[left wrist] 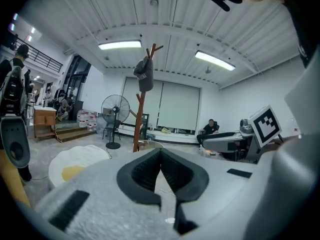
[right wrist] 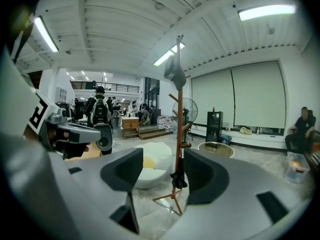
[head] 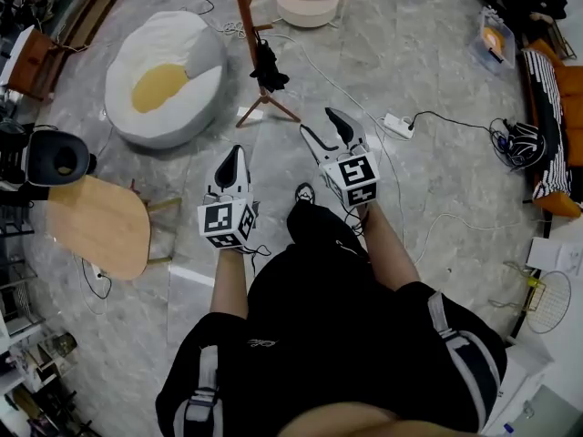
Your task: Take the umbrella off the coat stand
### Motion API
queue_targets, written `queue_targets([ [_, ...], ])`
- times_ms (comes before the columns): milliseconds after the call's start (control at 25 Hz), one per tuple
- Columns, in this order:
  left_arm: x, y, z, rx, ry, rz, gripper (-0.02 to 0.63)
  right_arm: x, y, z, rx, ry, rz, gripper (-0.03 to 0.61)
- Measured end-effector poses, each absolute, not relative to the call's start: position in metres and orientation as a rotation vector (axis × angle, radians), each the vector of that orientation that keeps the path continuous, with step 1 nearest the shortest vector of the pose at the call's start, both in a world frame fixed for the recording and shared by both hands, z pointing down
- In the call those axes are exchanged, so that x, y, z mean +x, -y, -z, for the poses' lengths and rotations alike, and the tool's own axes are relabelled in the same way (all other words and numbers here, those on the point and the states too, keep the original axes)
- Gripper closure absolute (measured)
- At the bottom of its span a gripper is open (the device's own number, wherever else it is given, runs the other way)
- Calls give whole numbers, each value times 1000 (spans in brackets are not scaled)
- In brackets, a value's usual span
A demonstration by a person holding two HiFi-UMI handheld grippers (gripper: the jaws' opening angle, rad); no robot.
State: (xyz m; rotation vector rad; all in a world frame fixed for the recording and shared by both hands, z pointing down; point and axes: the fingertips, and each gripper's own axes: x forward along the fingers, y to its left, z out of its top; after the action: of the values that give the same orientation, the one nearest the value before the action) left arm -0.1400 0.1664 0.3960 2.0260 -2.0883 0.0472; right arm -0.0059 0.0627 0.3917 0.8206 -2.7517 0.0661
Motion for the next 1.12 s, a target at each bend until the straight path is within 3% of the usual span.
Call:
queue_targets([
  [440,-158,-52,-420,1977,2046,-136,615,-27,47,-412,699,2770,-125,299],
  [1120,-199,34,-493,1901,1948,-312,615,-66,120,-494,631,2733,-299,301],
])
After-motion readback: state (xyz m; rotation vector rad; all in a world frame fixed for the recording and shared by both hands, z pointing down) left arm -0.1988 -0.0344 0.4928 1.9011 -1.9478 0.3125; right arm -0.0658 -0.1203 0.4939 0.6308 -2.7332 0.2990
